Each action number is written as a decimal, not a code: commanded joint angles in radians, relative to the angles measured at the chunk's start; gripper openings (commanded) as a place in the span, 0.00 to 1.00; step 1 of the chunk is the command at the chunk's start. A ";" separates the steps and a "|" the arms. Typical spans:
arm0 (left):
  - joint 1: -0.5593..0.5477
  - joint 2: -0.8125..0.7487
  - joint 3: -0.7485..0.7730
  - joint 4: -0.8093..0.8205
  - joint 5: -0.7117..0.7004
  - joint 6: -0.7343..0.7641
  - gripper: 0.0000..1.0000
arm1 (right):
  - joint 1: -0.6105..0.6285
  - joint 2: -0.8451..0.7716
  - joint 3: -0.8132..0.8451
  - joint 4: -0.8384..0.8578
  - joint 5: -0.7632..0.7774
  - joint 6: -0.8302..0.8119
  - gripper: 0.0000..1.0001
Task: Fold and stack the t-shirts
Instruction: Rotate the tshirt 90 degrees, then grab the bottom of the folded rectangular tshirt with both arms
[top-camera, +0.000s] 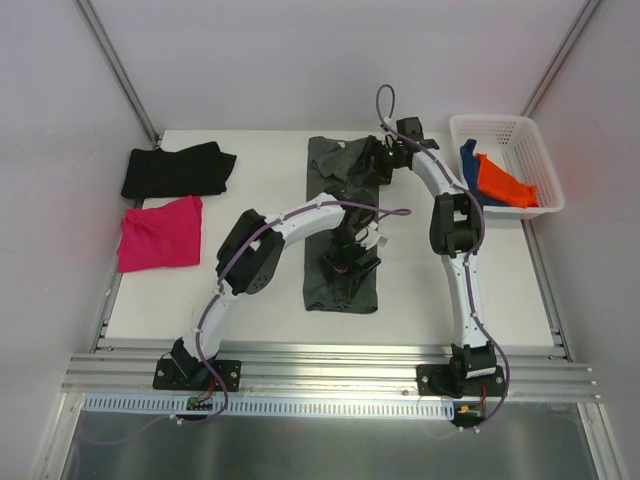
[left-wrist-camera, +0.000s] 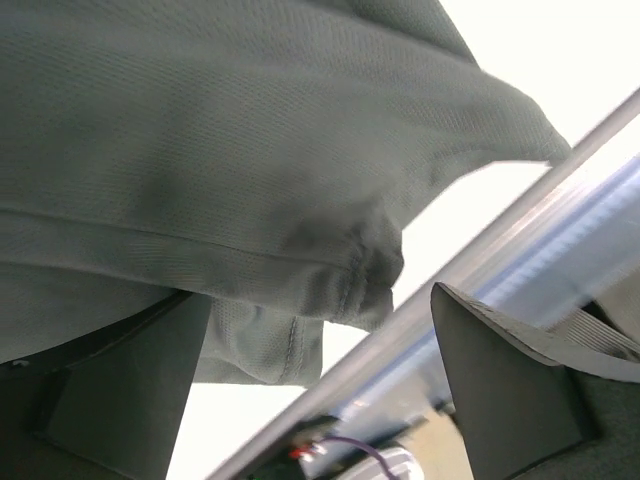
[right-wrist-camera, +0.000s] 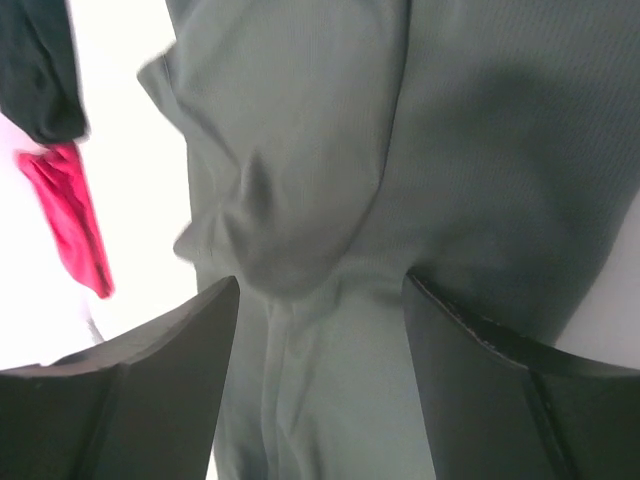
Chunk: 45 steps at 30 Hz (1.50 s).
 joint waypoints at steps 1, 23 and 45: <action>-0.003 -0.123 0.001 0.022 -0.116 0.070 0.95 | -0.015 -0.201 -0.049 -0.086 0.059 -0.127 0.71; 0.342 -0.618 -0.424 0.118 -0.111 -0.128 0.86 | -0.018 -1.225 -1.353 -0.144 0.074 0.043 0.63; 0.336 -0.505 -0.665 0.297 0.183 -0.490 0.74 | -0.023 -1.206 -1.627 0.015 -0.008 0.252 0.61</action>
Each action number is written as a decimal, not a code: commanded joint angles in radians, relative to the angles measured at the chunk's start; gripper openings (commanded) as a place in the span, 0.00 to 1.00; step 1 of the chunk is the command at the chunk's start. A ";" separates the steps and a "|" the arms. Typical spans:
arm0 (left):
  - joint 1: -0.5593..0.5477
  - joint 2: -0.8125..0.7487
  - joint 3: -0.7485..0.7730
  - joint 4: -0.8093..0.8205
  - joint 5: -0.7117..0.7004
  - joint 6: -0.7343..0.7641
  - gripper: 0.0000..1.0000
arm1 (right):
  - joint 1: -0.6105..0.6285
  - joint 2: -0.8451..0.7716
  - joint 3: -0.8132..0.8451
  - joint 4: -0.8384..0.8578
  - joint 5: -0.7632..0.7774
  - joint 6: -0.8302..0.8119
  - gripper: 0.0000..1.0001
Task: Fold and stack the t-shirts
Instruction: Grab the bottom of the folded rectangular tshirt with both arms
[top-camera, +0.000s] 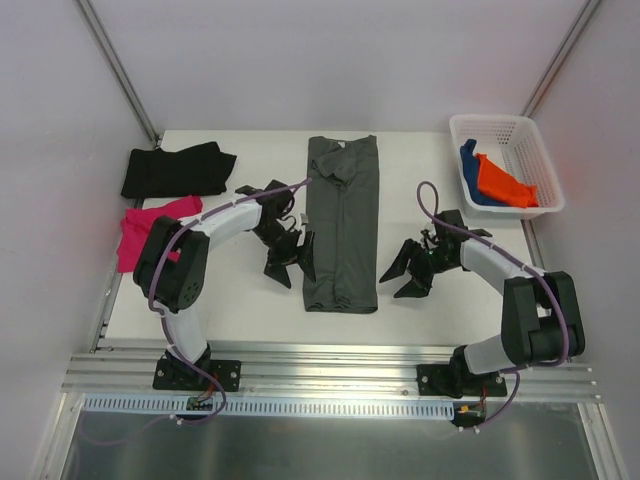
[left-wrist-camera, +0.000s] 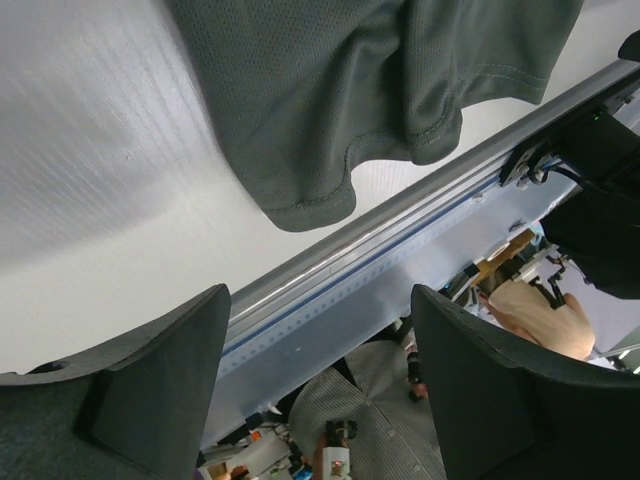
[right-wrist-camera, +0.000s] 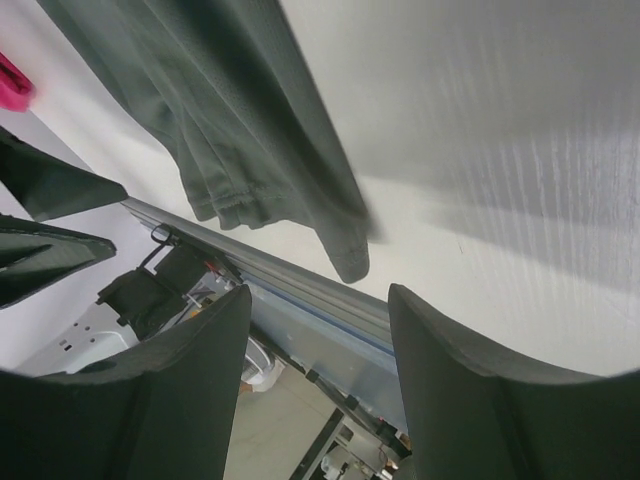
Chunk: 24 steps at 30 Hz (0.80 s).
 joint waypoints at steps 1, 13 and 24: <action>0.002 0.017 -0.003 0.020 0.047 -0.040 0.72 | -0.006 0.002 -0.005 0.066 -0.027 0.052 0.61; 0.018 0.080 -0.080 0.052 0.085 -0.106 0.60 | 0.055 0.102 0.013 0.045 -0.039 0.052 0.57; 0.015 0.159 -0.097 0.089 0.133 -0.139 0.55 | 0.172 0.180 0.021 0.048 -0.042 0.087 0.54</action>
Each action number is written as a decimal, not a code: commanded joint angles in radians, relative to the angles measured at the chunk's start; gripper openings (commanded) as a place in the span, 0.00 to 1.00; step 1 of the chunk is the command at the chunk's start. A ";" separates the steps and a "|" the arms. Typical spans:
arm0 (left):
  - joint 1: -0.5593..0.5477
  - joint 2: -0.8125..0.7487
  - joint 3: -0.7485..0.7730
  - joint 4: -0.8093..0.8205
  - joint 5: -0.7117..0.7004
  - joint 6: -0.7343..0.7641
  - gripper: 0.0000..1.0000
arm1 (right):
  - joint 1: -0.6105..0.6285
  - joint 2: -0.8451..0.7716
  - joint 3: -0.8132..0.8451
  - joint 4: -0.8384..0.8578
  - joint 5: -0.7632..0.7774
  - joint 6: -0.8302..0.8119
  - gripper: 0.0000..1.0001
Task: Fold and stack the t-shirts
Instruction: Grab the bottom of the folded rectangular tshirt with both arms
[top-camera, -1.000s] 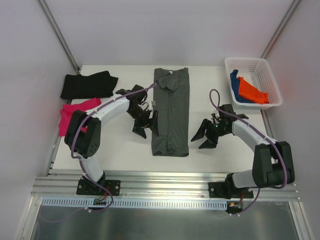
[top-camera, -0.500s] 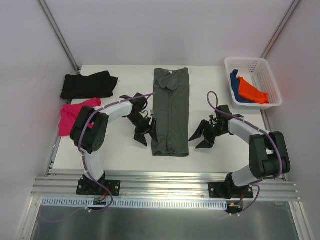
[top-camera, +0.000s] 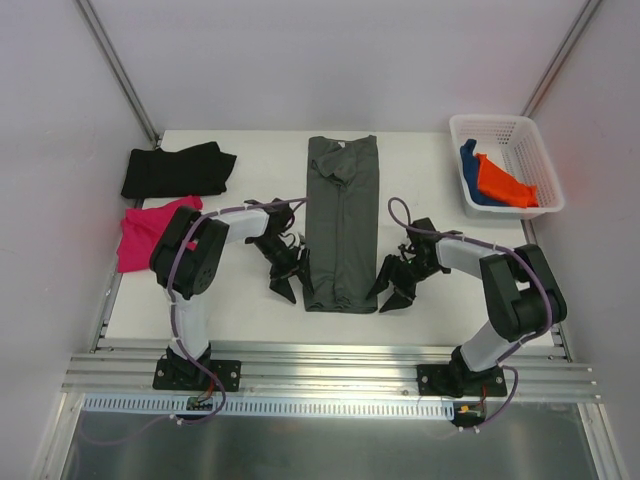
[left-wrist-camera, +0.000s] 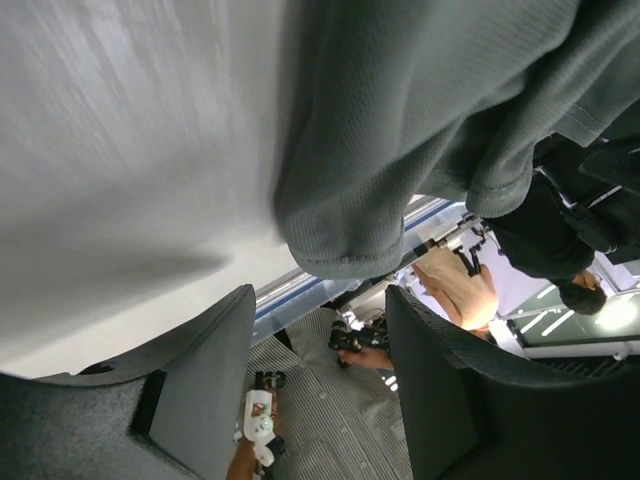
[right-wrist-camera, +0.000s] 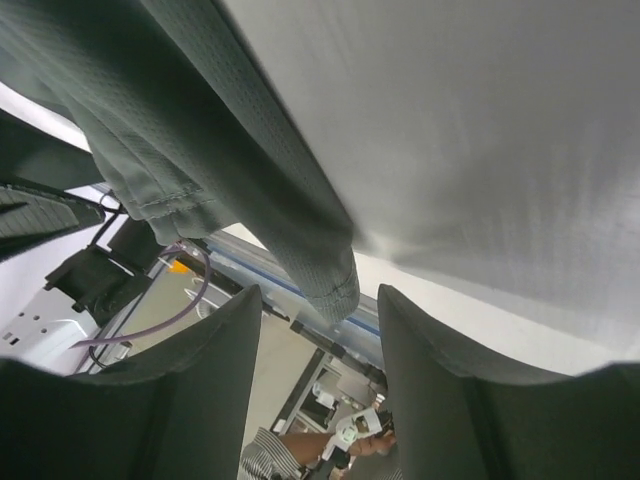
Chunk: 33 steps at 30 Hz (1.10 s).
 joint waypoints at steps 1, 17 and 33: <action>0.006 0.044 0.002 0.005 0.047 -0.028 0.54 | 0.029 0.018 0.026 -0.001 -0.016 0.035 0.53; -0.041 0.087 0.027 0.030 0.073 -0.034 0.47 | 0.034 0.070 0.041 0.058 -0.013 0.015 0.38; -0.060 0.024 -0.012 0.044 0.064 -0.027 0.00 | 0.029 0.041 0.043 0.091 -0.031 0.003 0.03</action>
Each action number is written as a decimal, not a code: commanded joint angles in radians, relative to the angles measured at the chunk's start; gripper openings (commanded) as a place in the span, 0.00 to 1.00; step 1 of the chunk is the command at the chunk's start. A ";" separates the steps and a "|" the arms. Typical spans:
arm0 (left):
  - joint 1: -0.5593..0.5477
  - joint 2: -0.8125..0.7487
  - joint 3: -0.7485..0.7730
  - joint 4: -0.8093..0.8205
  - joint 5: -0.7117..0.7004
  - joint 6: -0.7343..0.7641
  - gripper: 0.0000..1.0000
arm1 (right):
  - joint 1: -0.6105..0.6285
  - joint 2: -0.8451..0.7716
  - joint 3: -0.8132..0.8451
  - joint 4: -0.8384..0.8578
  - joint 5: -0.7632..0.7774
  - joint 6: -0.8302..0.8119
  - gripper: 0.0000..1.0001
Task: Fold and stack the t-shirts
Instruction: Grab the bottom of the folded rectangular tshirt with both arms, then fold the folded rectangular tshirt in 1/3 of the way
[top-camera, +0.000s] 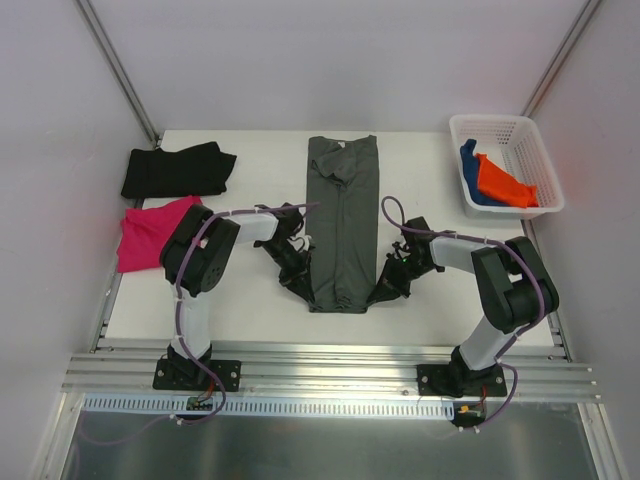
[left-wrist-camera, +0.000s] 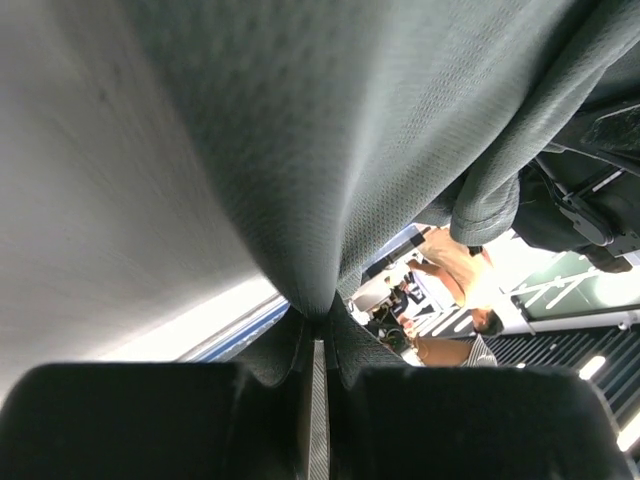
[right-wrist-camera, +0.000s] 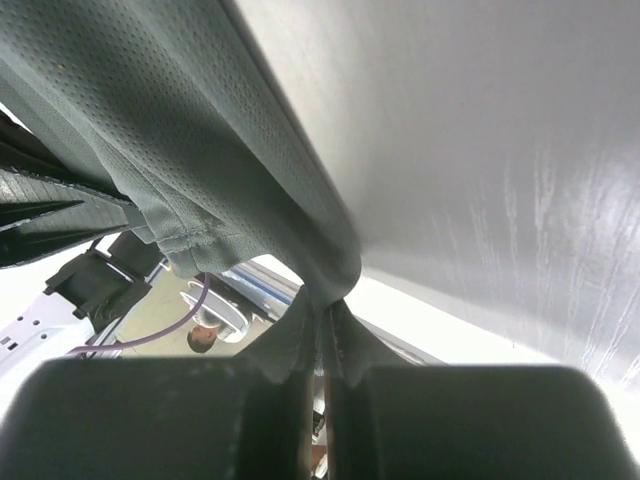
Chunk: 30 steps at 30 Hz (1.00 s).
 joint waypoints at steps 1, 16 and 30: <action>-0.003 -0.047 -0.019 -0.037 -0.001 0.001 0.00 | -0.004 -0.035 0.041 -0.007 -0.025 -0.007 0.01; 0.026 -0.179 0.112 -0.146 -0.184 0.190 0.00 | -0.047 -0.110 0.219 -0.129 -0.037 -0.114 0.01; 0.069 -0.116 0.319 -0.196 -0.263 0.283 0.00 | -0.111 -0.149 0.263 -0.077 -0.033 -0.097 0.01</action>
